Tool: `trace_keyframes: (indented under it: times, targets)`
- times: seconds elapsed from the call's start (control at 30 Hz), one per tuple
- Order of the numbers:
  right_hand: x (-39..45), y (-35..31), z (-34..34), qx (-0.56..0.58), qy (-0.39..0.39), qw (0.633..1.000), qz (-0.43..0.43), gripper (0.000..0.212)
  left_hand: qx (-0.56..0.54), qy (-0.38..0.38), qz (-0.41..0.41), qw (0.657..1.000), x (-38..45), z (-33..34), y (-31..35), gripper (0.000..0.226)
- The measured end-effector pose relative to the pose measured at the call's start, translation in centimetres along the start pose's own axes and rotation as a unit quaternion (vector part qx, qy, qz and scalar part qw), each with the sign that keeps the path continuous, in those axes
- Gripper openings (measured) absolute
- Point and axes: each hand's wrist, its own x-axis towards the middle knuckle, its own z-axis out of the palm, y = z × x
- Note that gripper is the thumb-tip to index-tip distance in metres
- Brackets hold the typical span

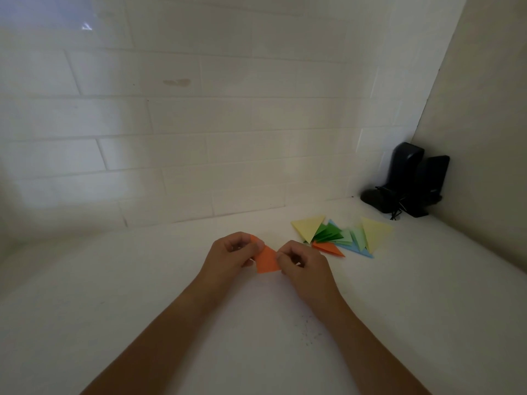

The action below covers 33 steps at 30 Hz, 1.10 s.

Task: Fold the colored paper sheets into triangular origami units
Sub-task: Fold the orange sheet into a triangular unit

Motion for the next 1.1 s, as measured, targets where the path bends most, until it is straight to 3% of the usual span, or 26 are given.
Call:
trace_keyframes:
  times: [0.13, 0.3, 0.4, 0.63, 1.1]
  targets:
    - [0.2, 0.5, -0.2, 0.048, 0.05, 0.997, 0.029, 0.019, 0.082, -0.003, 0.034, 0.996, -0.1, 0.2, 0.0, 0.012]
    - [0.1, 0.2, -0.1, 0.029, 0.037, 0.999, 0.0, 0.015, 0.132, 0.013, 0.092, 0.987, 0.0, -0.1, -0.2, 0.013]
    - [-0.2, -0.5, -0.1, 0.054, 0.011, 0.998, -0.011, 0.01, 0.123, -0.007, 0.104, 0.987, -0.2, -0.1, -0.2, 0.008]
    - [-0.2, -0.5, -0.2, 0.068, 0.01, 0.997, -0.027, 0.014, 0.173, 0.004, 0.126, 0.977, -0.3, 0.4, -0.3, 0.013]
    - [0.0, -0.1, 0.0, 0.041, 0.019, 0.998, -0.034, 0.015, 0.158, 0.013, 0.129, 0.979, -0.3, 0.0, 0.2, 0.008]
